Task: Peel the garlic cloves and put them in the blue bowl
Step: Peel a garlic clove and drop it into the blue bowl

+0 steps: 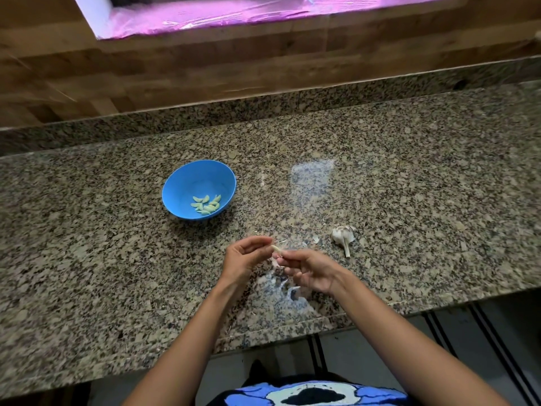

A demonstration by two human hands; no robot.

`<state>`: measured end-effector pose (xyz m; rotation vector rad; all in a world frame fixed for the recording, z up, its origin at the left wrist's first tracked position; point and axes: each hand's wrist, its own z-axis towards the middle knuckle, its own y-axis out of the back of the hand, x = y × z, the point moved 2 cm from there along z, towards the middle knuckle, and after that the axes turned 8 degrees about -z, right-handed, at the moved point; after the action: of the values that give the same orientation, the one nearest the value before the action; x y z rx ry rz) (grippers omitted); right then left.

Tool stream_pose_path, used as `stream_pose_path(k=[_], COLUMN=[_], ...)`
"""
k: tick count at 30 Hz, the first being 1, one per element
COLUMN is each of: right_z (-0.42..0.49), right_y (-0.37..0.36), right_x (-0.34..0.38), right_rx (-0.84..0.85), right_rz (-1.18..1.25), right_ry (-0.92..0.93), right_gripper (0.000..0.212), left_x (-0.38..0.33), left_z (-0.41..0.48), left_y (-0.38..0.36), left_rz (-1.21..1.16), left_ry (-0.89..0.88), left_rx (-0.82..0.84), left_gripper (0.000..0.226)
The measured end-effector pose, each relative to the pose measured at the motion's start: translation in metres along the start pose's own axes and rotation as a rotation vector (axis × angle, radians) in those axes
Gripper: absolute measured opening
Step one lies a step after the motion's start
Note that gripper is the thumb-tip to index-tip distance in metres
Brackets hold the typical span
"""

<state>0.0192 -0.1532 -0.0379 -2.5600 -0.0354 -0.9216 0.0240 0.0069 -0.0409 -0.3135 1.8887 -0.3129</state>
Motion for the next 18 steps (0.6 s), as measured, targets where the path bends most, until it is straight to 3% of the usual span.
stream_pose_path(k=[3, 5, 6, 8, 11, 15, 18], right_z=[-0.004, -0.006, -0.008, -0.010, -0.015, -0.022, -0.031], right_y=[0.002, 0.011, 0.016, 0.027, 0.034, 0.045, 0.055], right_x=[-0.001, -0.003, -0.003, -0.007, -0.014, -0.031, -0.038], right_rx=[-0.154, -0.287, -0.344, -0.429, -0.542, -0.683, -0.743], right_rz=[-0.092, -0.166, -0.187, -0.239, -0.247, -0.145, -0.111], right_ry=[0.061, 0.148, 0.177, 0.207, 0.242, 0.271, 0.273], right_gripper=[0.018, 0.016, 0.014, 0.014, 0.012, 0.014, 0.015], left_x=[-0.006, -0.011, -0.012, -0.008, 0.014, 0.062, 0.061], left_z=[0.006, 0.011, 0.011, 0.009, -0.004, -0.011, 0.015], left_y=[0.024, 0.052, 0.061, 0.060, 0.024, -0.018, -0.048], left_rz=[0.006, 0.417, 0.653, 0.942, 0.987, 1.235, 1.307], left_ry=[-0.024, -0.135, -0.191, -0.323, -0.449, -0.276, -0.244], left_rx=[-0.263, -0.457, -0.478, -0.435, -0.267, -0.013, 0.157], left_gripper=[0.023, 0.020, 0.021, 0.025, 0.041, 0.060, 0.064])
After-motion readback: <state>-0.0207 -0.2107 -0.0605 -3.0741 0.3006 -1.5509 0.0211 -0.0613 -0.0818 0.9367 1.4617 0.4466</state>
